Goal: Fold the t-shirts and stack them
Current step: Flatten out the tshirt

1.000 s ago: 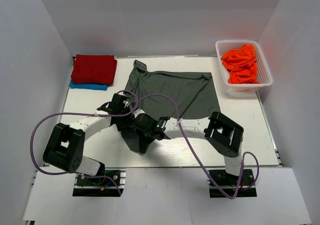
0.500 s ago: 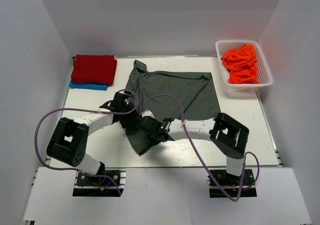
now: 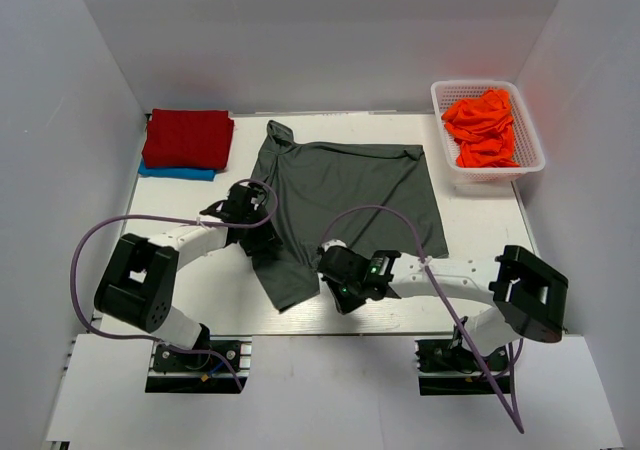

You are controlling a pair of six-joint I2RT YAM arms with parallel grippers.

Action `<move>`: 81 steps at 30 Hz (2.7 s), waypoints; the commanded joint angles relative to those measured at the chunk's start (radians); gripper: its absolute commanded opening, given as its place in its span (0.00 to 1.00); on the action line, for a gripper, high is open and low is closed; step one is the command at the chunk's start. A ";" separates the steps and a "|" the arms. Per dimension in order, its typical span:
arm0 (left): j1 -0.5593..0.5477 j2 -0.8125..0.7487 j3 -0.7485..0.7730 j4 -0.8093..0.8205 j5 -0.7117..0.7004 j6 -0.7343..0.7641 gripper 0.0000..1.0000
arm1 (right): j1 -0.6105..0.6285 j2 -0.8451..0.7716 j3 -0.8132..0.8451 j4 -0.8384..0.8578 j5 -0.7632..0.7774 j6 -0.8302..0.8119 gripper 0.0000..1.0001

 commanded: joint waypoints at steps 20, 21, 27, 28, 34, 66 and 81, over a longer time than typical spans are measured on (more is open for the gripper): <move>-0.016 -0.162 0.188 -0.511 -0.234 -0.047 1.00 | -0.060 0.193 0.283 0.076 0.074 -0.062 0.32; -0.016 -0.162 0.188 -0.477 -0.225 -0.033 1.00 | -0.060 0.206 0.297 0.097 0.062 -0.099 0.32; -0.006 -0.085 0.209 -0.355 -0.215 0.011 1.00 | -0.068 0.298 0.306 0.162 -0.015 -0.174 0.12; -0.006 -0.056 0.209 -0.332 -0.206 0.020 1.00 | -0.069 0.310 0.302 0.153 -0.018 -0.170 0.12; -0.006 0.072 0.275 -0.232 -0.175 0.033 1.00 | -0.068 0.310 0.181 0.145 -0.105 -0.208 0.07; 0.052 0.720 1.074 -0.321 -0.324 0.281 1.00 | -0.767 0.276 0.265 0.119 0.105 -0.197 0.90; 0.224 0.752 1.150 -0.423 -0.589 0.382 1.00 | -0.879 0.353 0.142 0.110 0.049 -0.127 0.87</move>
